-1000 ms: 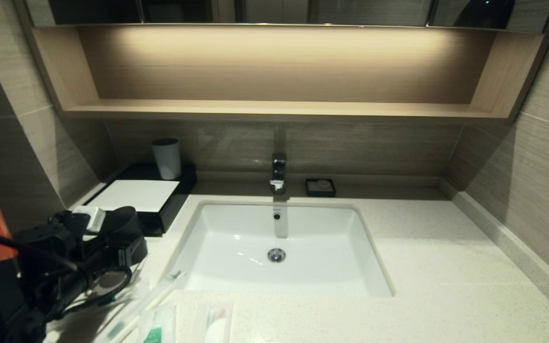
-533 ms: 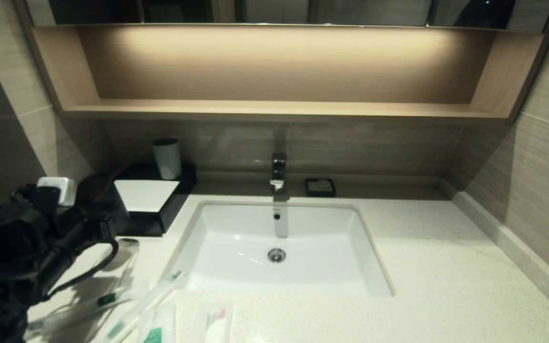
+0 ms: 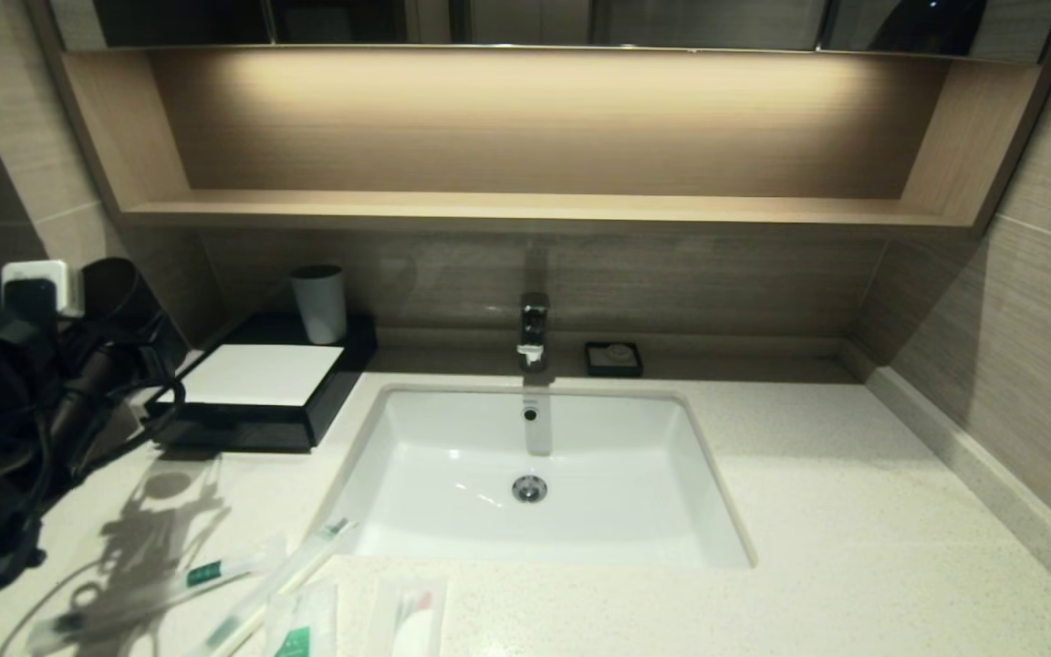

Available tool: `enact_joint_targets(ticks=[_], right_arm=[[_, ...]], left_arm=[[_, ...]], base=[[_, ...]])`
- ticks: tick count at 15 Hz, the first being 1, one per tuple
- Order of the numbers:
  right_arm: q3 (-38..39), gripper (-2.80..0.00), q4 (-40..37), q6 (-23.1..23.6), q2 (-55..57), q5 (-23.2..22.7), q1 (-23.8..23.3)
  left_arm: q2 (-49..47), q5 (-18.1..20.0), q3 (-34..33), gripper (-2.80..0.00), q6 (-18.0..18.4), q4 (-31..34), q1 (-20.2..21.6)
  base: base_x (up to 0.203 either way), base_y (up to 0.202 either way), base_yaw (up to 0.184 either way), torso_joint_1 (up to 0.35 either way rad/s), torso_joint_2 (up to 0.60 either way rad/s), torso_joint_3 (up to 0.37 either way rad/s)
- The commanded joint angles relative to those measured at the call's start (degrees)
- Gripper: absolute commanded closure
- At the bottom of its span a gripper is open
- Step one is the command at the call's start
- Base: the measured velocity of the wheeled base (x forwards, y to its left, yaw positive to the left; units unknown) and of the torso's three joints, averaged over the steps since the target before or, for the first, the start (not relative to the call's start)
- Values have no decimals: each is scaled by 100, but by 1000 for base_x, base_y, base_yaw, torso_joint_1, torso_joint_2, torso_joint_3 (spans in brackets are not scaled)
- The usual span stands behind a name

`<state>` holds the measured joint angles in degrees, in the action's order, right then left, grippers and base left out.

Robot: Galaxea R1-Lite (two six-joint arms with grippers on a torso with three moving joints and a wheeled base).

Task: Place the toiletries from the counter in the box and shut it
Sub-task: Place the cup on the storage box

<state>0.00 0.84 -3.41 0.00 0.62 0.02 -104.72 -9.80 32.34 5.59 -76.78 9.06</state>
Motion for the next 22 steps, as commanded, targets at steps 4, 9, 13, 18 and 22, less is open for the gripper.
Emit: enact_joint_targets(ticks=[4,9,13,18,22], right_arm=[[0,0,4,-1,5,-1,5],[0,0,4,-1,0,-1,4],[0,0,4,-1,9,1,6],[0,0,4,-1,2,-1,-1],[0,0,4,-1,6,-1,0]], left_arm=[[-1115,-11,929,0,32,110,85],[-1941,-237,2233,0,190,554,-58],[-2262,-451,2727,0,172,901,-154],[-2284,-442,3187,0,66,1631,-84],[-2445,-362,3618,0,-88,2021,-144]], base=[[0,0,0,0,0,0],[0,0,0,0,0,0],[0,0,0,0,0,0],[0,0,0,0,0,0],[0,0,0,0,0,0]])
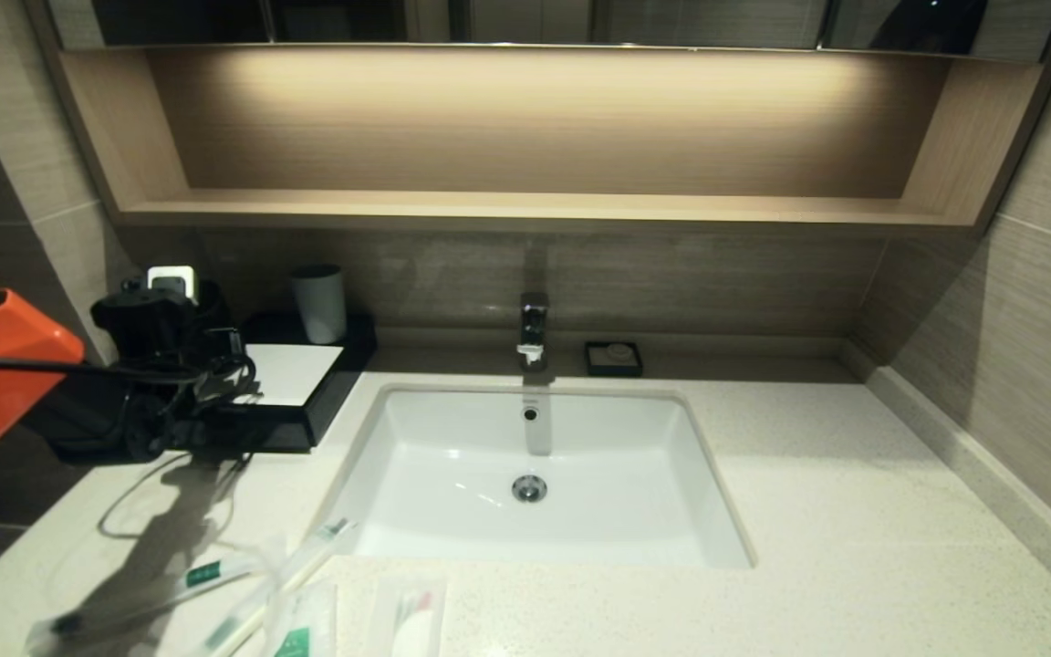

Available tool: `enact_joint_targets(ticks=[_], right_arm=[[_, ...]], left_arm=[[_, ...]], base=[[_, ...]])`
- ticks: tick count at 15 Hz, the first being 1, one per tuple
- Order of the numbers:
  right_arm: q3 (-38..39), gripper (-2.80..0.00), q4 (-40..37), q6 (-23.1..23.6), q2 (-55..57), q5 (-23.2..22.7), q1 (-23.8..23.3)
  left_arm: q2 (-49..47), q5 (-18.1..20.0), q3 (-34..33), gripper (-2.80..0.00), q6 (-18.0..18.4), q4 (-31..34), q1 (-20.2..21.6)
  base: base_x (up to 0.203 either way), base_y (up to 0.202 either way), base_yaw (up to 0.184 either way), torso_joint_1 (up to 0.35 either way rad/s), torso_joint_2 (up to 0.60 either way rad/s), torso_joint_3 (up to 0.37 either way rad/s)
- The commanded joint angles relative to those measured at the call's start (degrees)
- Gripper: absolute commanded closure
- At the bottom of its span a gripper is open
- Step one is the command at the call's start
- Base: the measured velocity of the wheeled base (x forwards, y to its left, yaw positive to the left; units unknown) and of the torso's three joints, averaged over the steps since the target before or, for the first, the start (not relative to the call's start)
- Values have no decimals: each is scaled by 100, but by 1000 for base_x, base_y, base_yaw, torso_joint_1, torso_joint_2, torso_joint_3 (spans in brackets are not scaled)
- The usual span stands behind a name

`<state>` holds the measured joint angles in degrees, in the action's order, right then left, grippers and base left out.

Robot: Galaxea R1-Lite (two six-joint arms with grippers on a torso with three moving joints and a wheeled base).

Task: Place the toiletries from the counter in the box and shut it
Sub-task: Place the cup on the storage box

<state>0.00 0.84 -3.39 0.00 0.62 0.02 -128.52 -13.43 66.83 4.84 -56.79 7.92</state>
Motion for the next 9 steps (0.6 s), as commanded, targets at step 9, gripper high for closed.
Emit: enact_joint_targets(ticks=[9], right_arm=[[0,0,4,-4,8,-1,6]], left_arm=[[-433,39,1408,0,-537,932,-107]], base=[[0,0,0,0,0,0]])
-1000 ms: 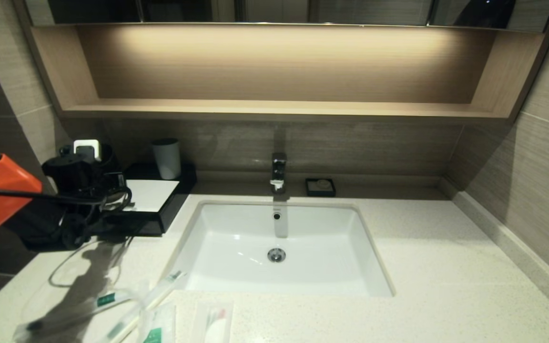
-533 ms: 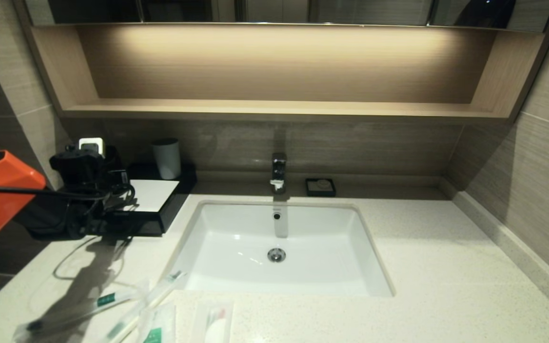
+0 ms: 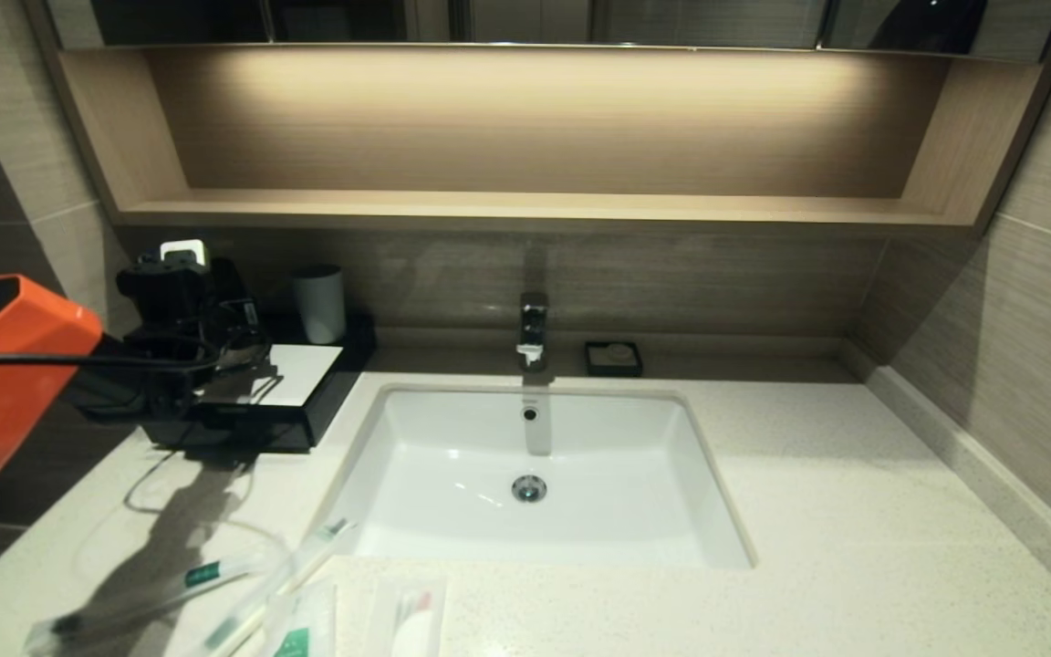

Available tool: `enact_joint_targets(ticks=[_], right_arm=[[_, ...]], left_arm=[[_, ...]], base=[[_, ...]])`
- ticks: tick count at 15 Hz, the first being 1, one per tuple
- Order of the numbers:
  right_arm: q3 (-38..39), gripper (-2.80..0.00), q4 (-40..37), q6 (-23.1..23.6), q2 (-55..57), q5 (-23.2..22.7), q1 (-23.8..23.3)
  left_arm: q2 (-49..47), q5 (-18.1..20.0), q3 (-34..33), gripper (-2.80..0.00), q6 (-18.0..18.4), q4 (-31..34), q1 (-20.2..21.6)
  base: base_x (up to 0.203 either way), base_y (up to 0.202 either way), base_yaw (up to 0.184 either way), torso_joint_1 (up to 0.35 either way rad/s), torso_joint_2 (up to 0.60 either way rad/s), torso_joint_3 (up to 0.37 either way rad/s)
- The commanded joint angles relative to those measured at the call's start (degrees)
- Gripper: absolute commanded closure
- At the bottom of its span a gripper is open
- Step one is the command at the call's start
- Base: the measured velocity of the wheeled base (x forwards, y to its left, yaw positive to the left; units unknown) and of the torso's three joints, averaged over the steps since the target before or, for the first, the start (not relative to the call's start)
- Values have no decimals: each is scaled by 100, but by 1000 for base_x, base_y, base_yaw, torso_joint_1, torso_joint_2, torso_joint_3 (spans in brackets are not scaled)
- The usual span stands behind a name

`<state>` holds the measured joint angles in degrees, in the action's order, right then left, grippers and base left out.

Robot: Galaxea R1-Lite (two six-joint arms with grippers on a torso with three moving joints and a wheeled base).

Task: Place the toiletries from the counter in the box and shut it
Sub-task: Place the cup on the storage box

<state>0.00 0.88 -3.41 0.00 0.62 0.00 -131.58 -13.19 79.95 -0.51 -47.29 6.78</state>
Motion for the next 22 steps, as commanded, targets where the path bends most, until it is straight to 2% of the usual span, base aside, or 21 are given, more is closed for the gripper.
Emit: enact_joint_targets(ticks=[1,9,13,22], right_arm=[[0,0,0,-1,0,-1,0],[0,0,0,-1,0,-1,5],[0,0,0,-1,0,-1,8],[0,0,0,-1,0,-1,9]], left_arm=[[-163,80,144,0,-2,-17,8],[-394,149,316,0,17,-8,8],[-578,150,884,0,14,296,10],[-870,247,1598,0,1,711,17]], base=[[0,0,0,0,0,0],[0,0,0,0,0,0],[0,0,0,0,0,0],[0,0,0,0,0,0]])
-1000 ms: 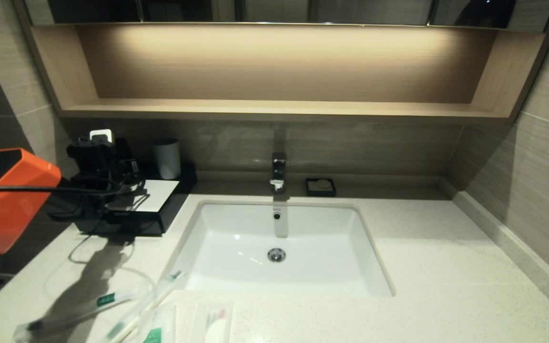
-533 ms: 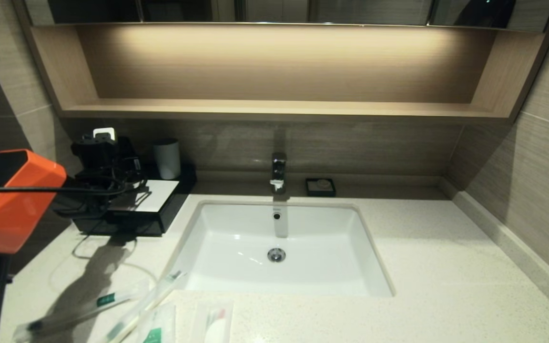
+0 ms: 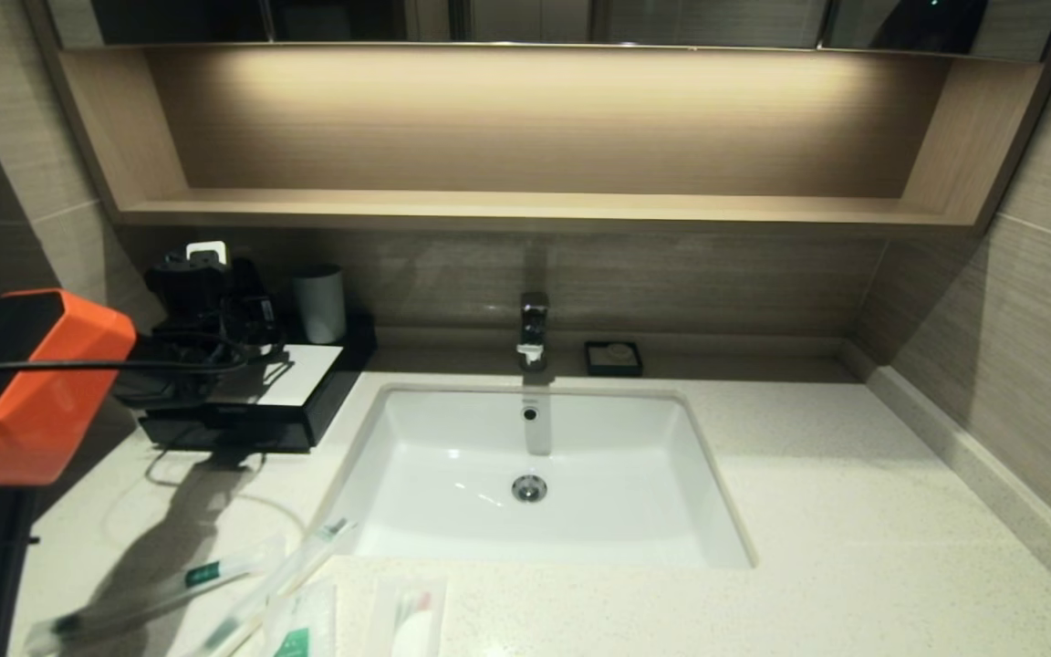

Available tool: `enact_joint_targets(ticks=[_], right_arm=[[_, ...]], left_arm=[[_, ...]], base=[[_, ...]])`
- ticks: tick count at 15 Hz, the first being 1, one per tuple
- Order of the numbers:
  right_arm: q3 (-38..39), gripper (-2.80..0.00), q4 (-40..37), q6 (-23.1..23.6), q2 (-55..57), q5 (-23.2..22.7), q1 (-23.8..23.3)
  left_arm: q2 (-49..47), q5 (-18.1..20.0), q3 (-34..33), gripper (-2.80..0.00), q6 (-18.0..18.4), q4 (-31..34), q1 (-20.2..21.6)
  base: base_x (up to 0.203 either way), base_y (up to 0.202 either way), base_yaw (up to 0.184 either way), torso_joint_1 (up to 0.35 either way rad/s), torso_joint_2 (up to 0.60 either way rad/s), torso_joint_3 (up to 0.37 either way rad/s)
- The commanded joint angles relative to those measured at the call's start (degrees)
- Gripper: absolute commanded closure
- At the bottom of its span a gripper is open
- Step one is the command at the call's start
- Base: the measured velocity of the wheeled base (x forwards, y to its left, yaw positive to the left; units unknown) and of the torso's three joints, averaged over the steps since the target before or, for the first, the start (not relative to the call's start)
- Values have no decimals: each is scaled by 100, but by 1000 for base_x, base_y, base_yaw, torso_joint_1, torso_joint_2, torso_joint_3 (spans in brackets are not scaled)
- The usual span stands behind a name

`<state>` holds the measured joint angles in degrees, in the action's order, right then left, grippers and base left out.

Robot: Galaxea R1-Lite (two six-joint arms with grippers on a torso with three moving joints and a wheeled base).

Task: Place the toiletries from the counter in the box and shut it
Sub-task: Place the cup on the storage box

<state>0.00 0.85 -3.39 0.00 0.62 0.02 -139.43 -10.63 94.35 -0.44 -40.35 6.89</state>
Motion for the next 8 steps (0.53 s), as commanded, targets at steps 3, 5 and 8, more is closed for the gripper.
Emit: enact_joint_targets(ticks=[3,5,8], right_arm=[[0,0,-6,-4,0,-1,6],[0,0,-6,-4,0,-1,6],[0,0,-6,-4,0,-1,6]], left_arm=[[-292,-12,521,0,2,94,29],[-313,-2,724,0,0,281,67],[-366,73,747,0,-16,356,67]], base=[[0,0,0,0,0,0],[0,0,0,0,0,0],[0,0,0,0,0,0]])
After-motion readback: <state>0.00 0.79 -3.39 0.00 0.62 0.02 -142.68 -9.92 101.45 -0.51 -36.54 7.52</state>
